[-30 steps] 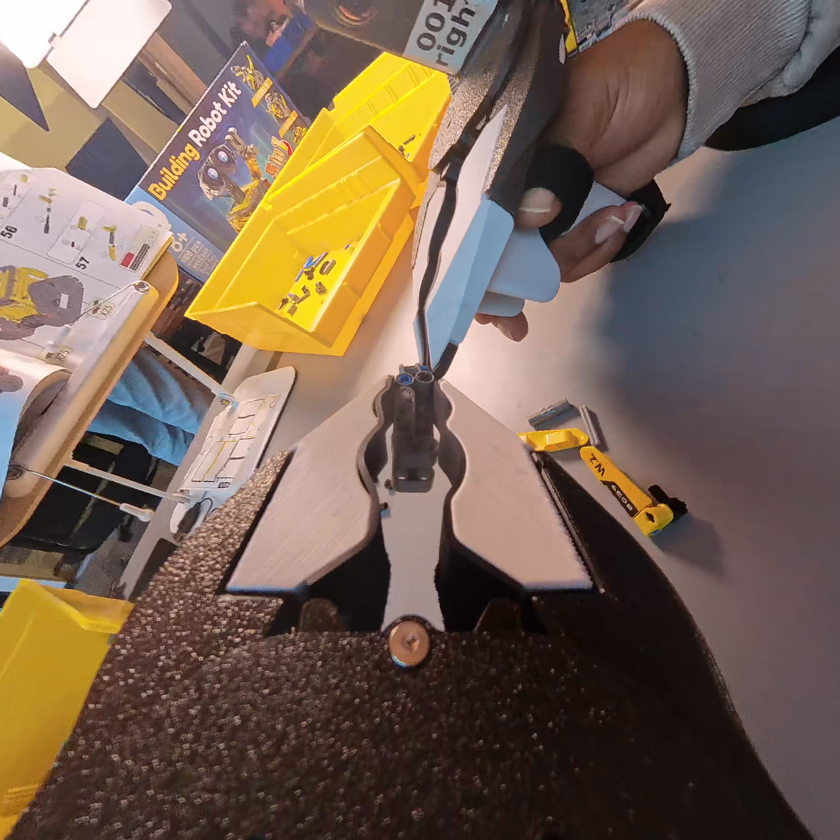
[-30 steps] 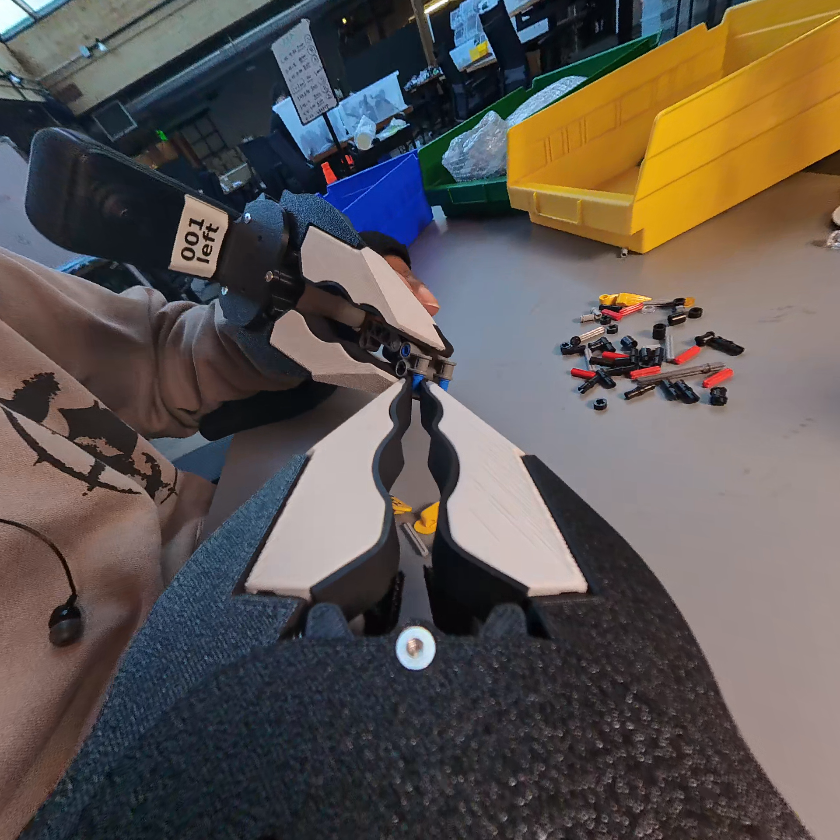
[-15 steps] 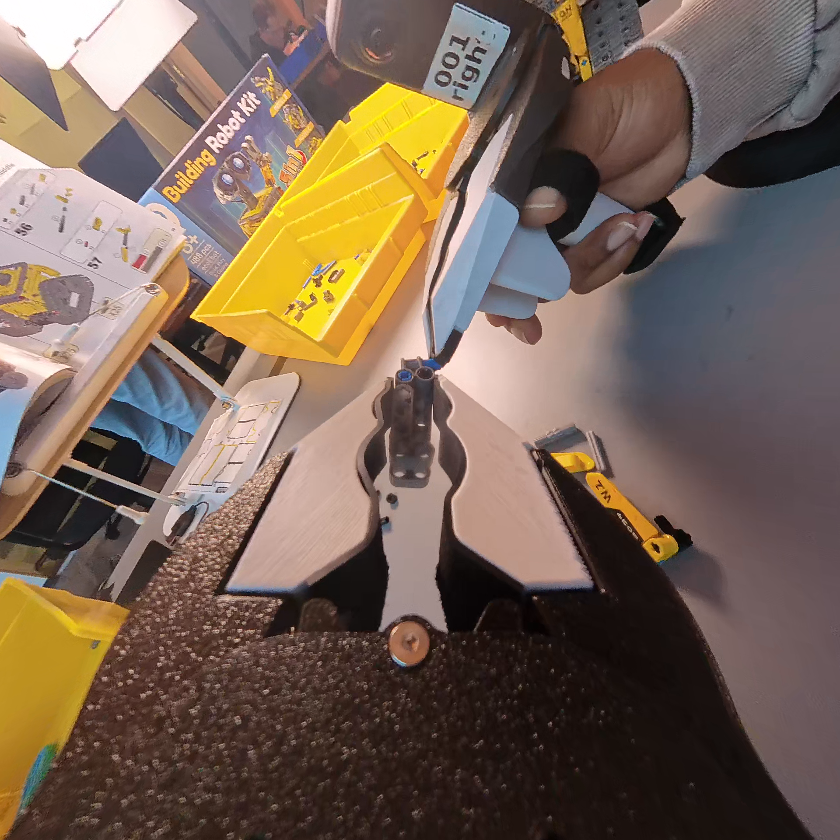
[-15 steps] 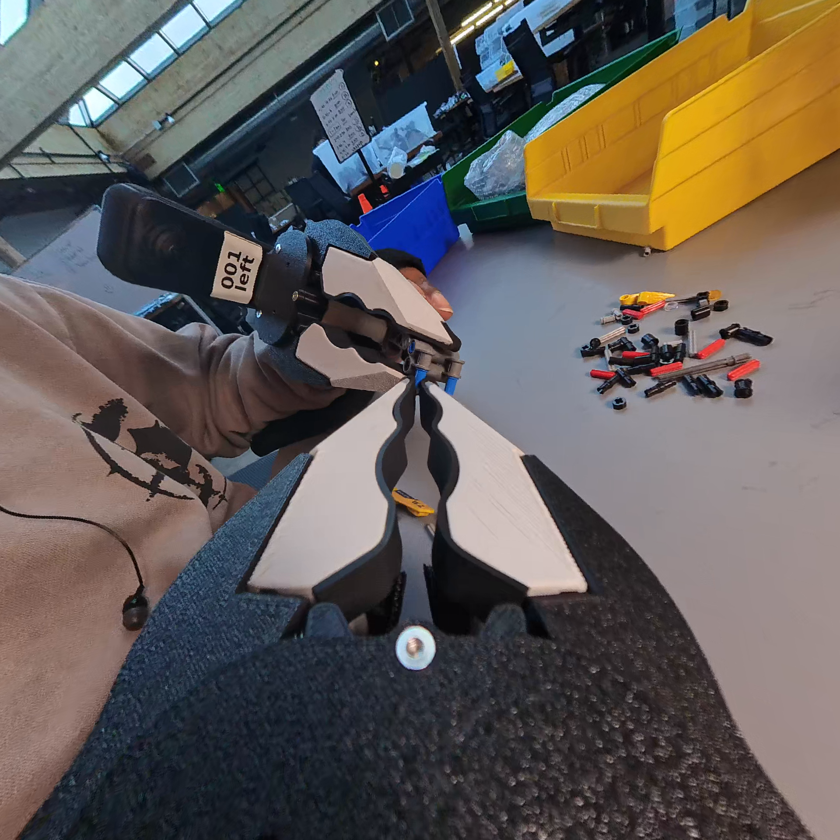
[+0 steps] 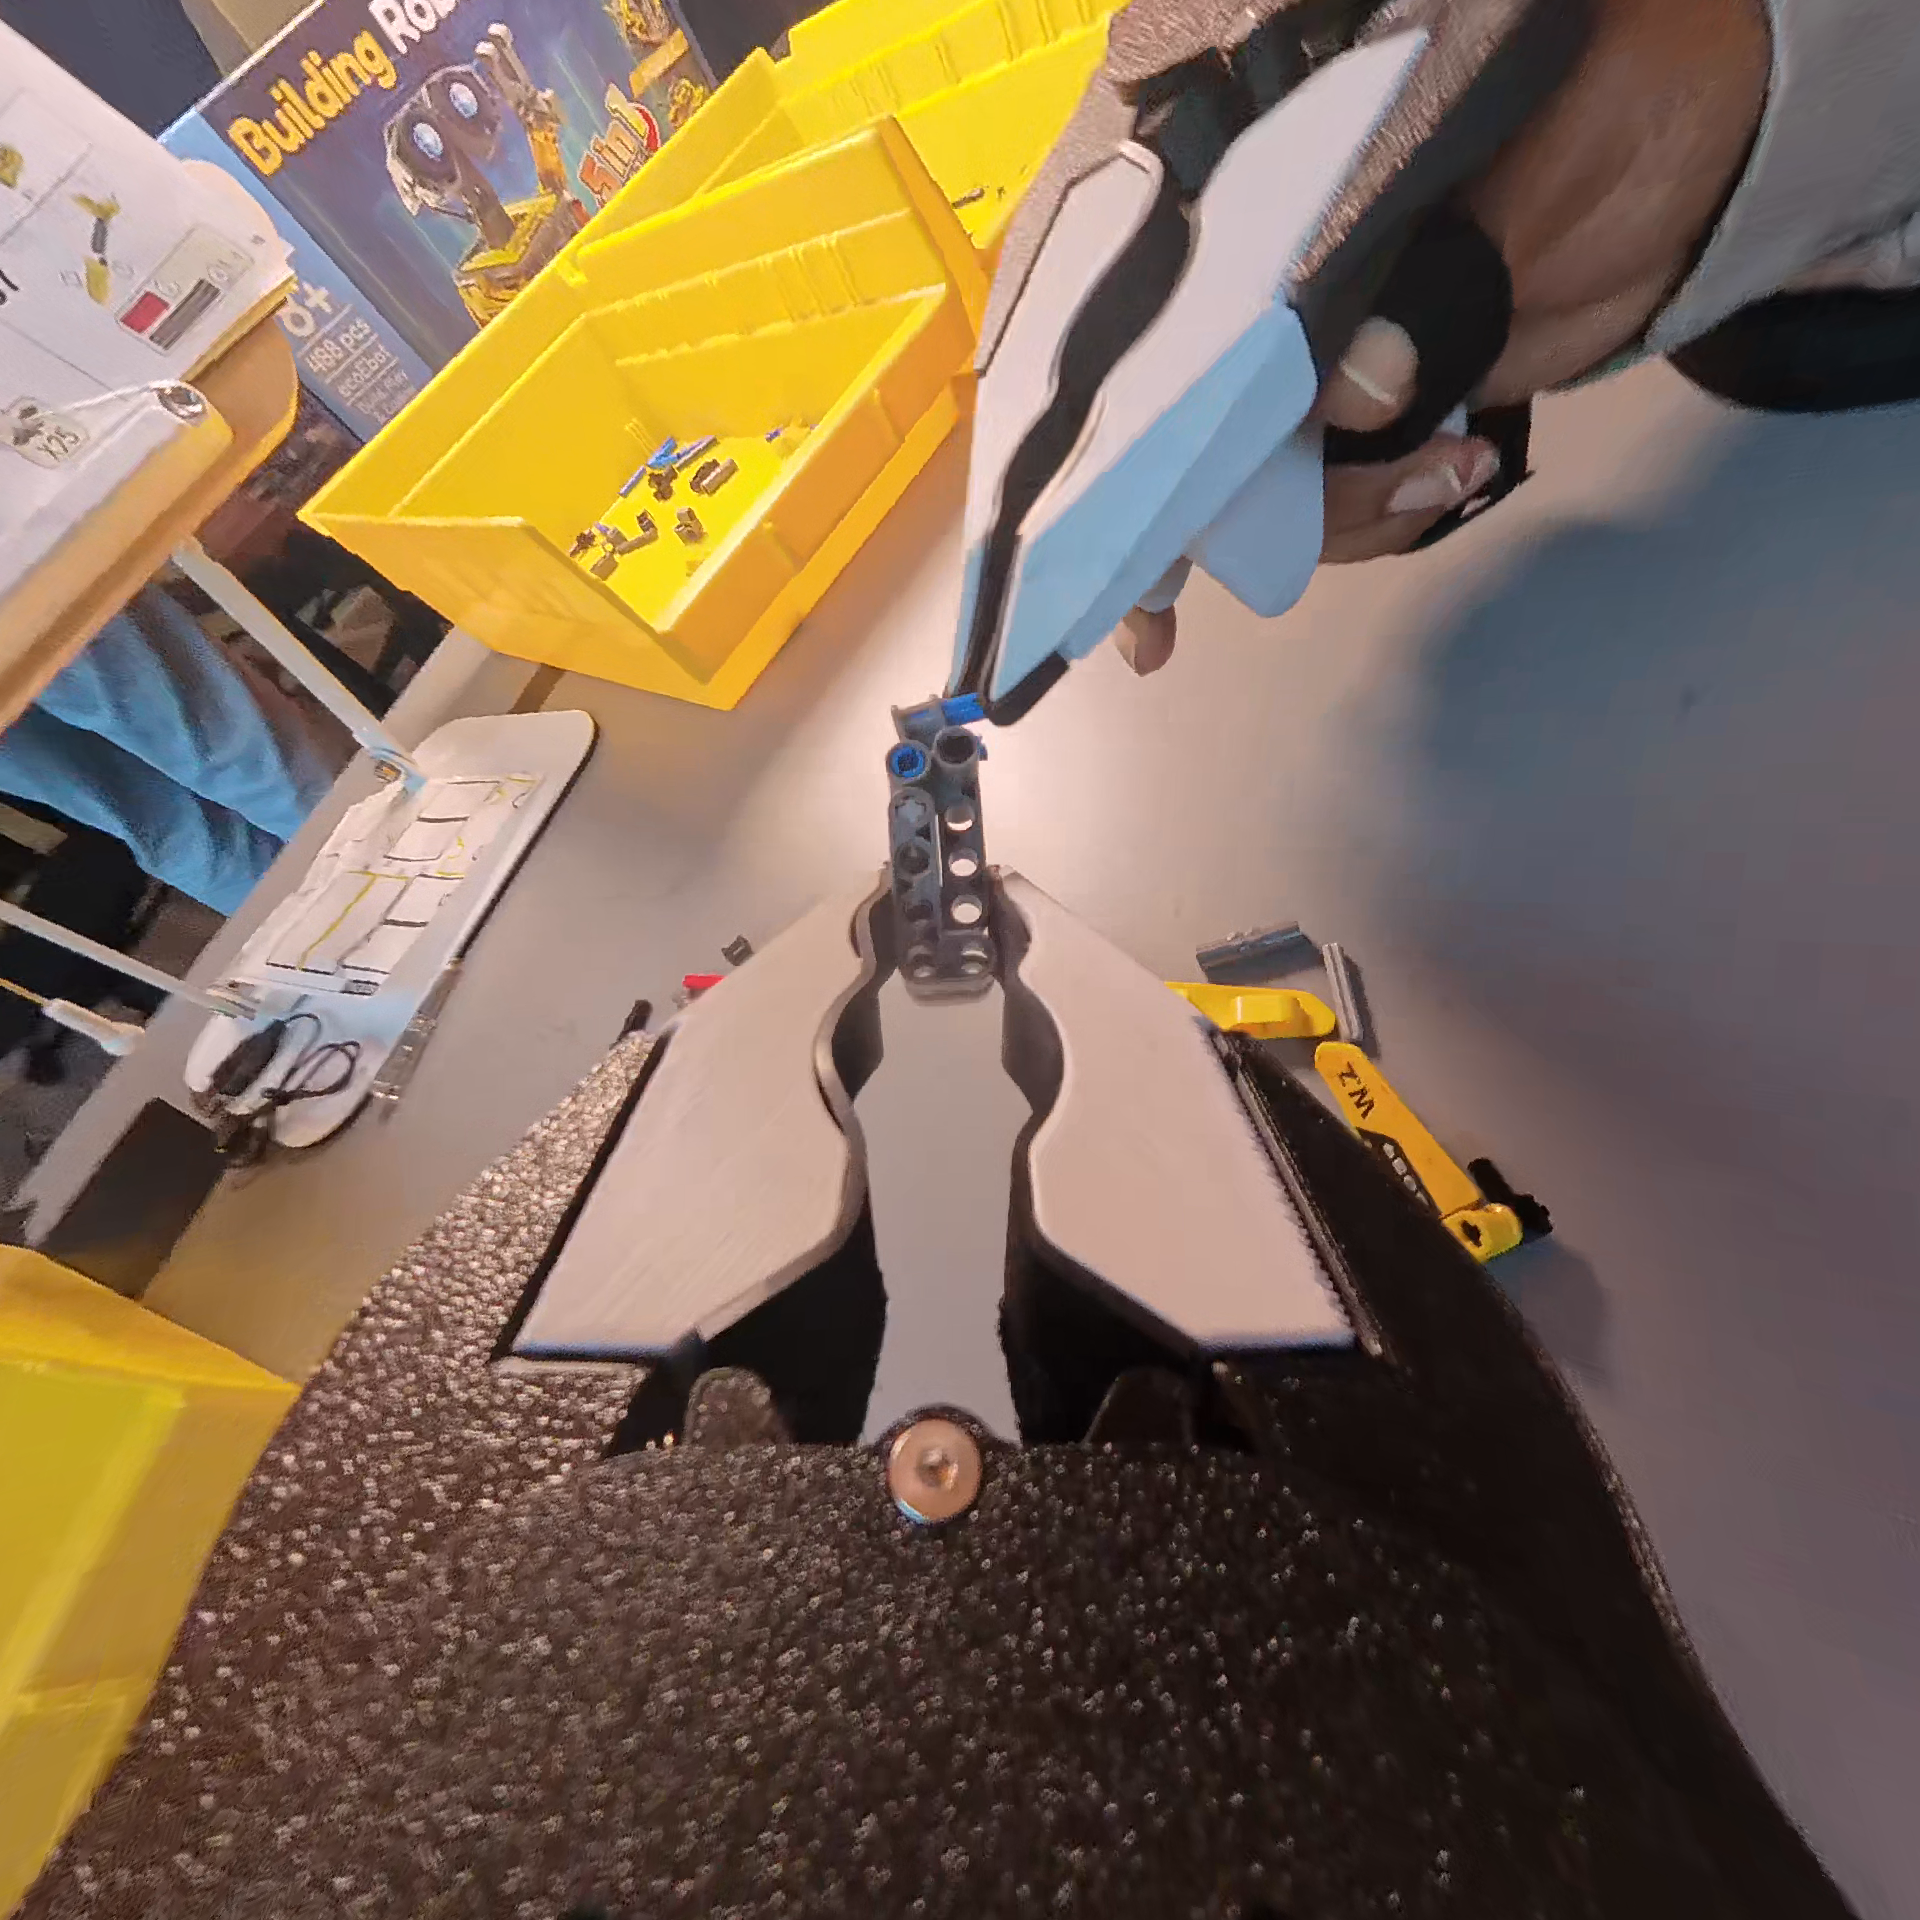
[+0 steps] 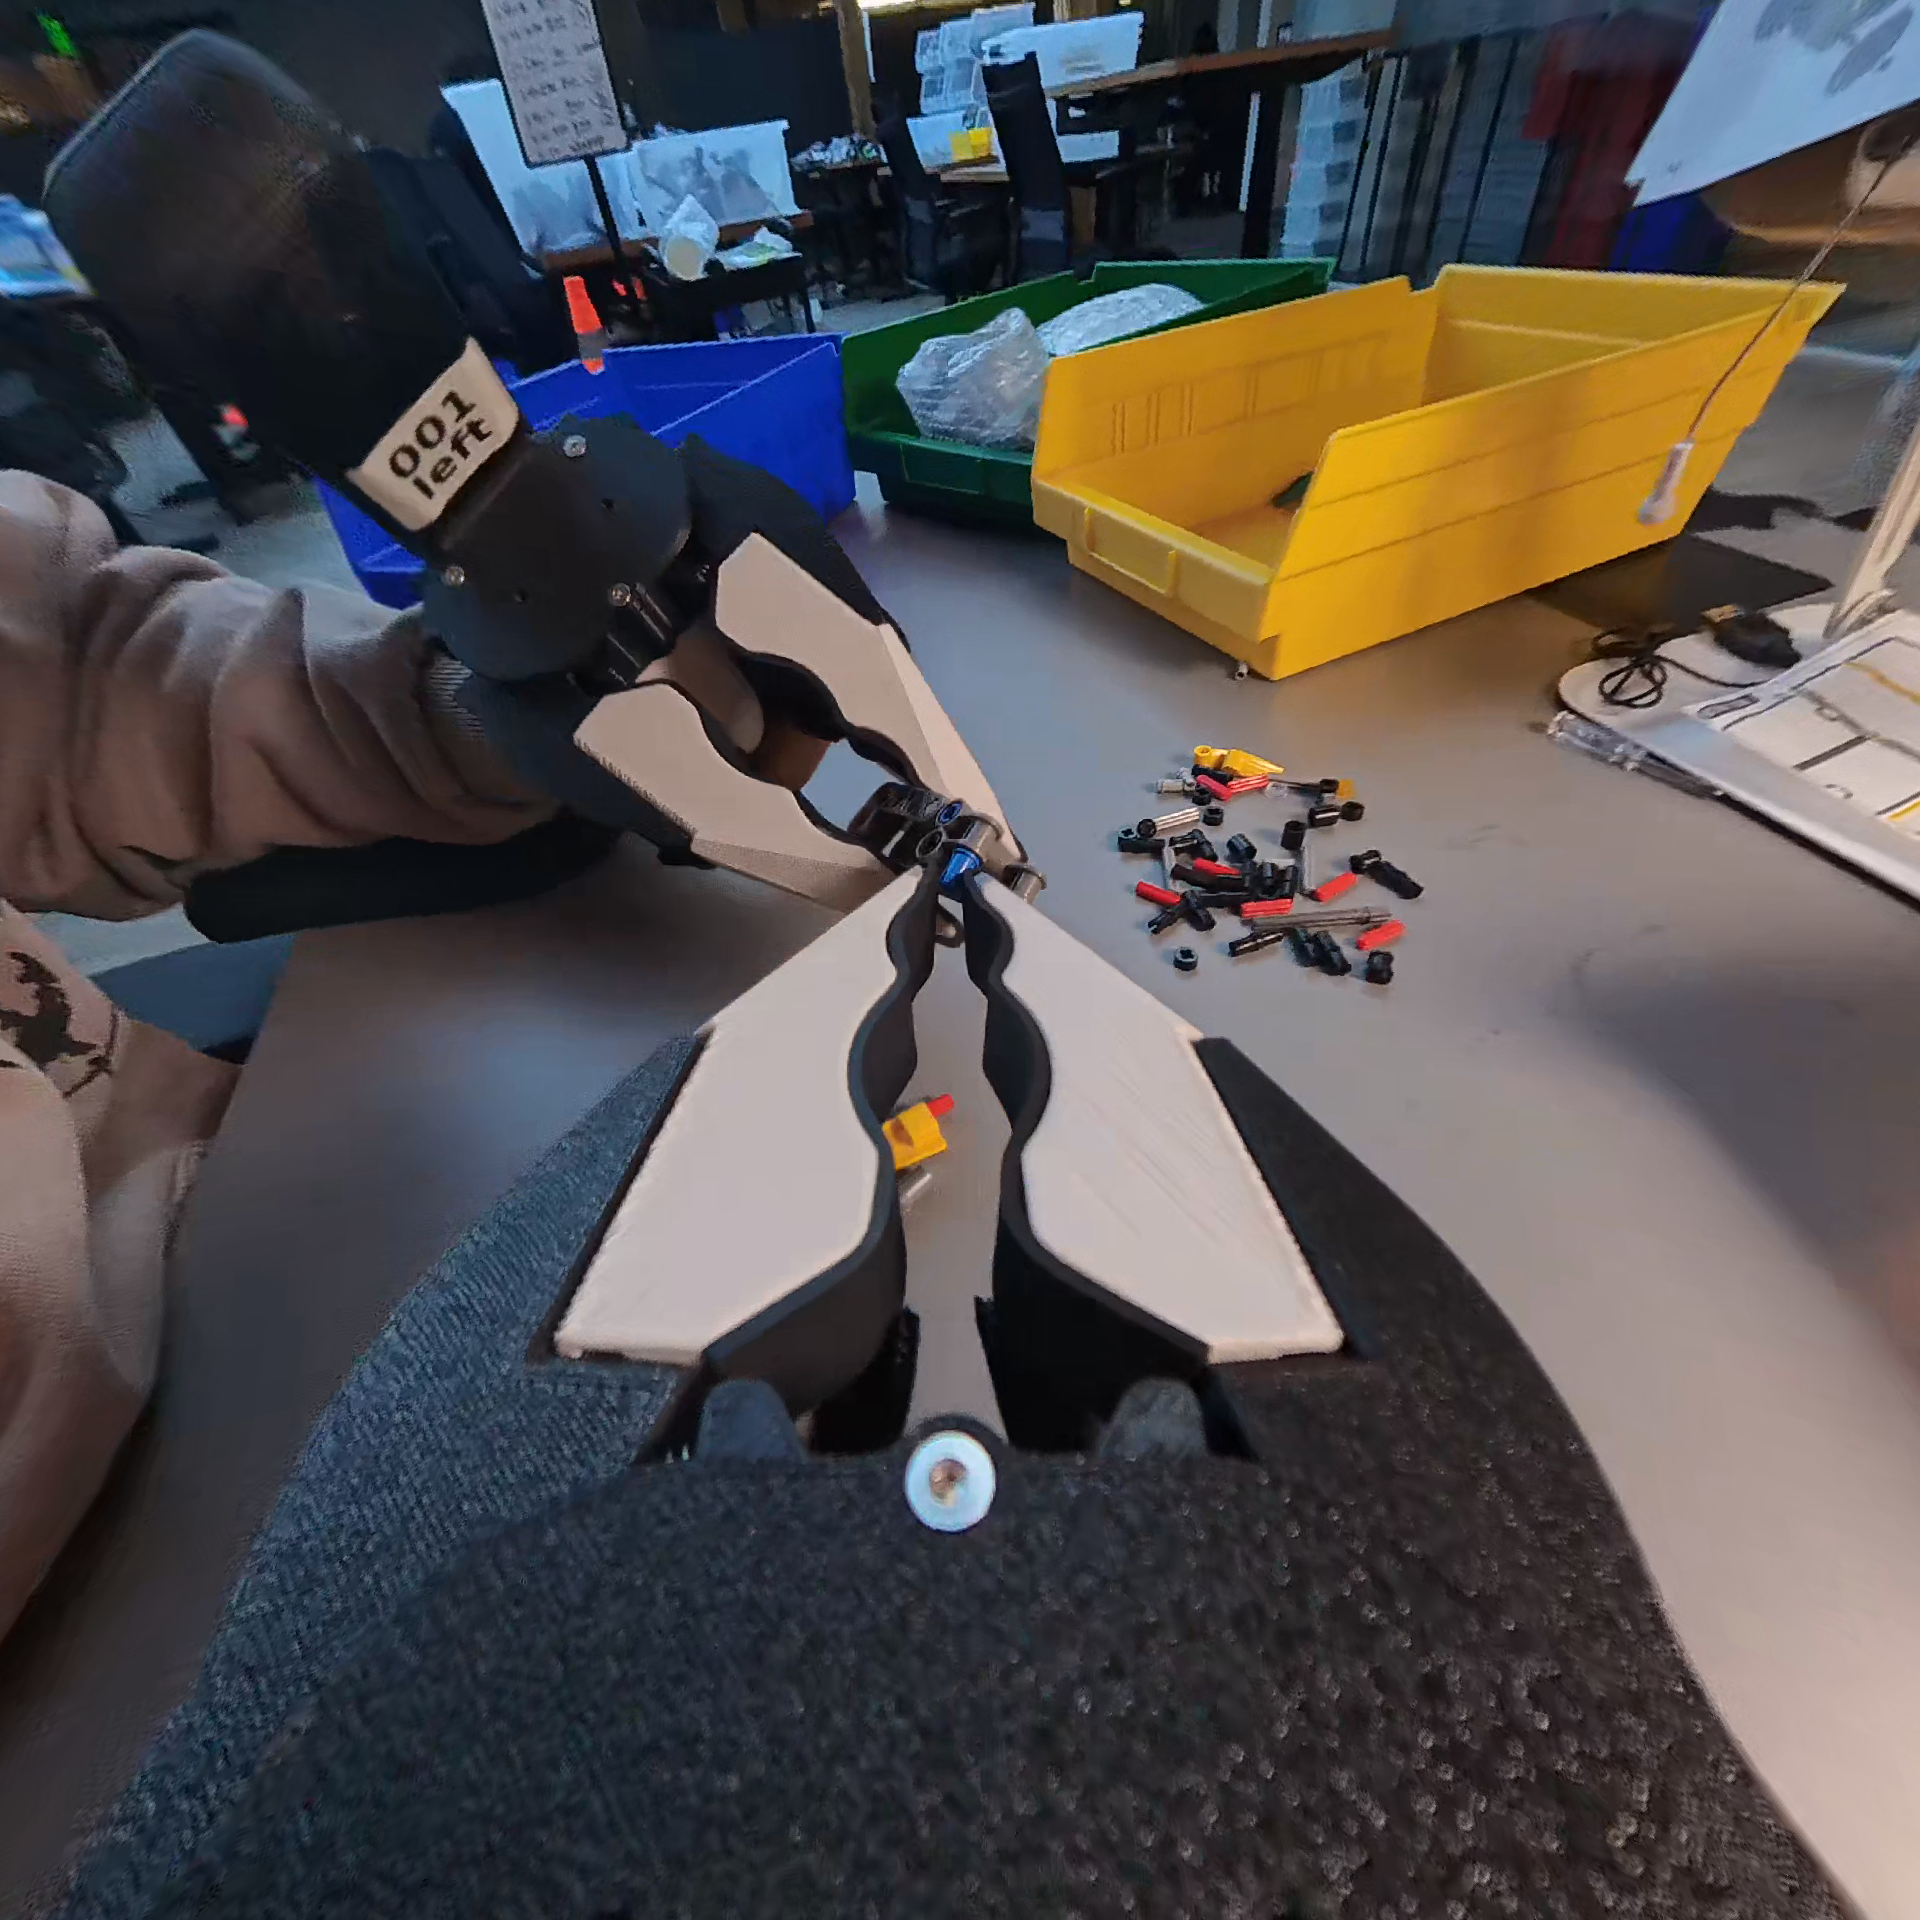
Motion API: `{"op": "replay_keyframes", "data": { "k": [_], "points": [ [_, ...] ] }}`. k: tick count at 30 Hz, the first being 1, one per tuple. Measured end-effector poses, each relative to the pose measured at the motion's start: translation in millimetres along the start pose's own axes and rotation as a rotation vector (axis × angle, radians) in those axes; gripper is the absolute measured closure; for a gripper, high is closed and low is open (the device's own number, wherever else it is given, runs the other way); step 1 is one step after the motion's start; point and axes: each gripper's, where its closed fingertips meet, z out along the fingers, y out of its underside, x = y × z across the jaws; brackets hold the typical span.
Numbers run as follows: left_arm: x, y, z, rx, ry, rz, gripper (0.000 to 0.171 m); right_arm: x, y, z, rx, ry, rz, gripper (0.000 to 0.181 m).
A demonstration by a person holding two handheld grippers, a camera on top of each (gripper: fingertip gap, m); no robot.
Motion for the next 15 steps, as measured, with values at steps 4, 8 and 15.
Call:
{"op": "replay_keyframes", "data": {
  "k": [4, 8, 15],
  "points": [
    [-4, -6, 0, 0.022, -0.020, -0.043, 0.156, 3, -8, -1, 0.036, 0.072, -0.107, 0.178],
    [-4, -10, -1, 0.034, -0.052, -0.010, 0.156, 3, -11, -2, 0.052, 0.092, -0.129, 0.177],
    [-3, -12, -1, 0.008, -0.147, 0.172, 0.150, 4, -15, -3, 0.066, 0.128, -0.155, 0.178]
  ]
}}
